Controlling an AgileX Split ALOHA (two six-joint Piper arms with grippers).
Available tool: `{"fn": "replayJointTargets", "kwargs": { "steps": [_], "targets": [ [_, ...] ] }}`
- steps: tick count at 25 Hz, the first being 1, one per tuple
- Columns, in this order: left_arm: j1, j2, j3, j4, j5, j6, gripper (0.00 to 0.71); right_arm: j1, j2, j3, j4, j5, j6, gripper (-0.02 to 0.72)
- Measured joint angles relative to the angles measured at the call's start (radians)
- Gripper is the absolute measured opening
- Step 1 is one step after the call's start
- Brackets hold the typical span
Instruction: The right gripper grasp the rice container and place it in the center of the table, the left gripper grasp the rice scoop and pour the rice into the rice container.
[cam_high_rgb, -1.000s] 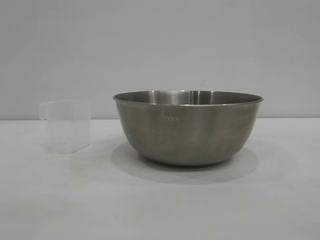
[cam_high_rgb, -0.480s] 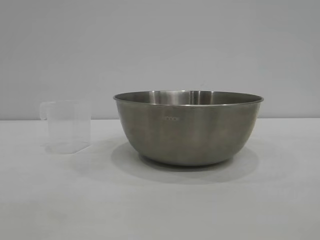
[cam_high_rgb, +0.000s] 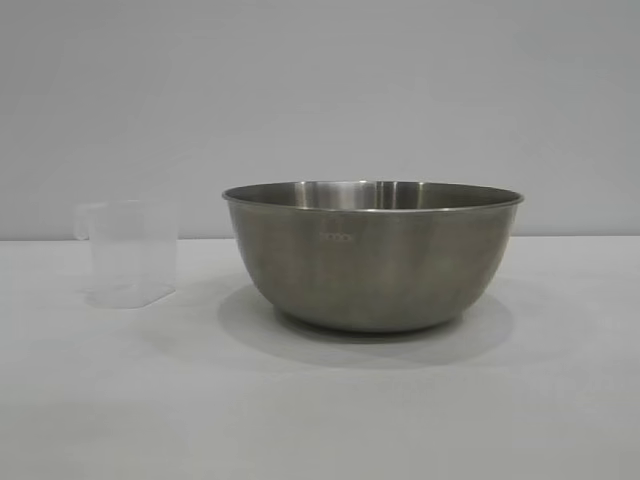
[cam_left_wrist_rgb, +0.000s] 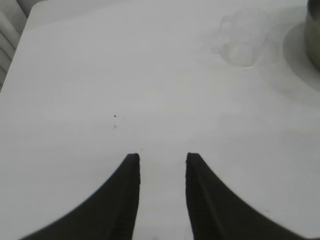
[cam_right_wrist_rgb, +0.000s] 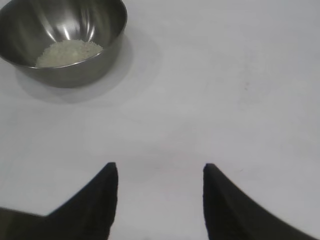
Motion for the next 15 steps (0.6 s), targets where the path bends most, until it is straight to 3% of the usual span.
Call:
{"fn": "replayJointTargets", "kwargs": {
  "steps": [8, 15],
  "targets": [
    [0.003, 0.000, 0.000, 0.000, -0.002, 0.000, 0.237, 0.000, 0.000, 0.000, 0.000, 0.000, 0.000, 0.370],
    [0.107, 0.000, 0.000, 0.003, -0.002, 0.000, 0.237, 0.000, -0.015, 0.000, 0.000, 0.000, 0.000, 0.370]
  ]
}}
